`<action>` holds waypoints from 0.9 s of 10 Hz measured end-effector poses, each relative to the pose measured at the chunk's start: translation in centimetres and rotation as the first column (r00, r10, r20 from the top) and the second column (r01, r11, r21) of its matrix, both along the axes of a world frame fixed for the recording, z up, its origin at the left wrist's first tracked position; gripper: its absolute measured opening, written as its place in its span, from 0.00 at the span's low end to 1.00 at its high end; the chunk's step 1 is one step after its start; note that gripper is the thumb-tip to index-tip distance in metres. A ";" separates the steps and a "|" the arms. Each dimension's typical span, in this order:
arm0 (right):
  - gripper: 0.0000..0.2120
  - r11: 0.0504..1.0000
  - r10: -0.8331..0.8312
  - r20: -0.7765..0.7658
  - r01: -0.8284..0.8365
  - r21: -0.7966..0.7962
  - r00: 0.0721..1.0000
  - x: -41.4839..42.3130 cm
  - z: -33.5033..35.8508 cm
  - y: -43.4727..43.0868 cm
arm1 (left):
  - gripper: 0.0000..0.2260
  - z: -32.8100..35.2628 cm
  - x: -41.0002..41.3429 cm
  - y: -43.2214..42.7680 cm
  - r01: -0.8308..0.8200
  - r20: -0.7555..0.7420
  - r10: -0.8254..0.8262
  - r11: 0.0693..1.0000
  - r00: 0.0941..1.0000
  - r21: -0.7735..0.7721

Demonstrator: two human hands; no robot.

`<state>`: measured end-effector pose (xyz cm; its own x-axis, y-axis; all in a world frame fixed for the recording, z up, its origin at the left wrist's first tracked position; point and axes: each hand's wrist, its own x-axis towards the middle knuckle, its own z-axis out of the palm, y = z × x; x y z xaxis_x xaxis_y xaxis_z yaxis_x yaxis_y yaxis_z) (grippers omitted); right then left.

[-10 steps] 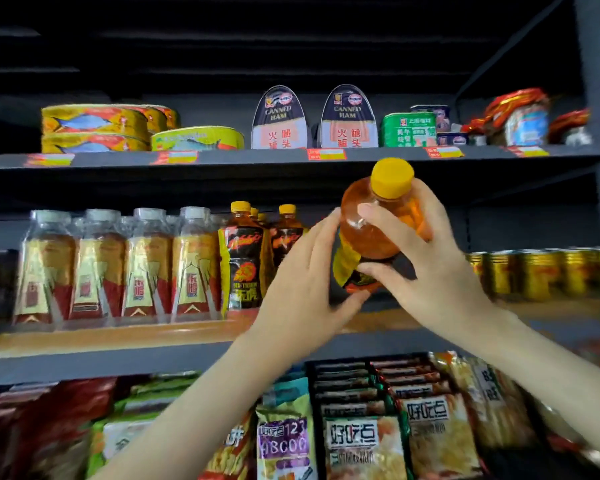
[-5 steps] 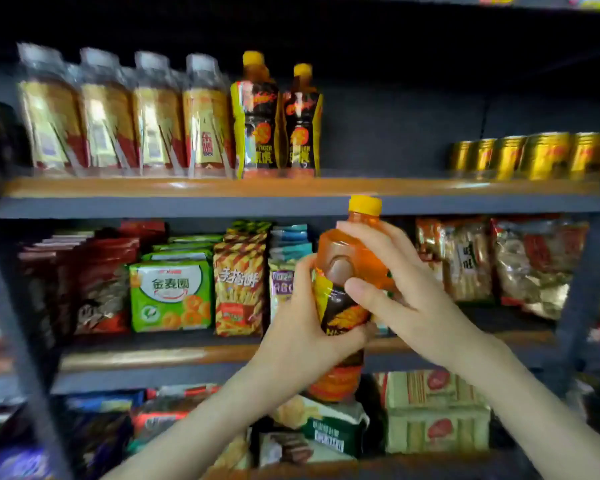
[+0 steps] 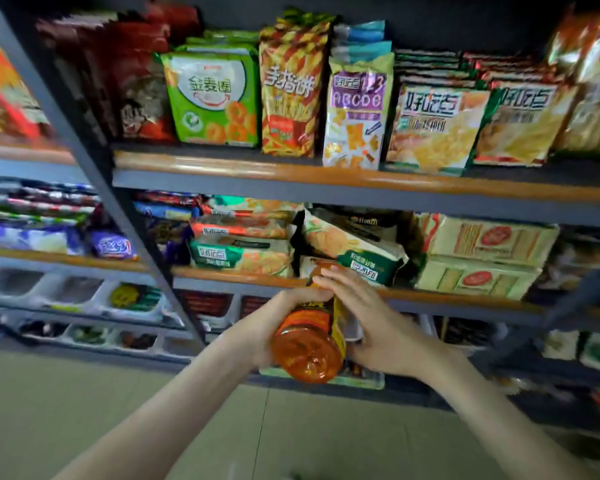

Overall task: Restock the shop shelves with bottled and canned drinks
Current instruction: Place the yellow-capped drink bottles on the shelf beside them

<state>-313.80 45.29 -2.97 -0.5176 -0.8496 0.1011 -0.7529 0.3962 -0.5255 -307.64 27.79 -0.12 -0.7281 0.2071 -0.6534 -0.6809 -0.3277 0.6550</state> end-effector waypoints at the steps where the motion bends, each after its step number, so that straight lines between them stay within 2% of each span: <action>1: 0.38 0.996 -0.045 0.007 0.045 -0.080 0.999 0.2 -1.4 -1.1 | 0.24 -1.0 0.7 -0.9 0.052 -0.075 -0.057 0.997 0.996 -0.065; 2: 0.31 0.940 -0.213 0.202 0.257 -0.224 0.956 0.8 -1.7 -1.7 | 0.39 -1.4 1.5 -2.3 0.264 -0.035 -0.270 0.957 0.962 -0.121; 3: 0.24 0.863 -0.361 0.357 0.454 -0.222 0.861 1.0 -2.2 -2.1 | 0.40 -1.9 2.2 -3.1 0.364 -0.051 -0.391 0.891 0.919 -0.273; 4: 0.18 0.766 -0.313 0.660 0.593 -0.250 0.683 0.9 -2.7 -2.5 | 0.21 -2.8 2.4 -3.2 0.149 -0.218 -0.412 0.693 0.885 -0.706; 5: 0.16 0.675 -0.213 0.835 0.695 -0.250 0.508 1.2 -2.5 -3.1 | 0.30 -5.3 2.0 -4.0 -0.164 -0.216 -0.682 0.141 0.699 -0.976; 6: 0.21 0.632 -0.072 0.948 0.750 -0.196 0.309 0.9 -2.4 -3.3 | 0.50 -6.6 1.0 -3.6 -0.435 -0.110 -0.857 -0.141 0.503 -0.890; 7: 0.20 0.662 0.060 0.982 0.729 -0.175 0.181 1.6 -2.3 -4.2 | 0.49 -6.6 -1.1 -3.5 -0.634 -0.155 -0.942 -0.073 0.296 -0.770; 8: 0.18 0.714 0.124 0.992 0.693 -0.097 0.011 1.5 -1.3 -3.6 | 0.35 -7.3 -3.0 -3.5 -0.656 -0.306 -0.949 0.181 0.080 -0.733; 9: 0.40 0.926 -0.025 0.996 0.377 -0.007 0.080 1.7 -1.9 -0.3 | 0.28 -7.7 -3.3 -2.2 -0.559 -0.418 -0.905 0.308 0.076 -0.770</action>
<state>-312.13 45.03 -4.91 -0.4553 -0.7356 -0.5016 0.5737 0.1884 -0.7971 -310.91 25.54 -7.85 -0.7106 0.5321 0.4603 0.6720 0.7071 0.2201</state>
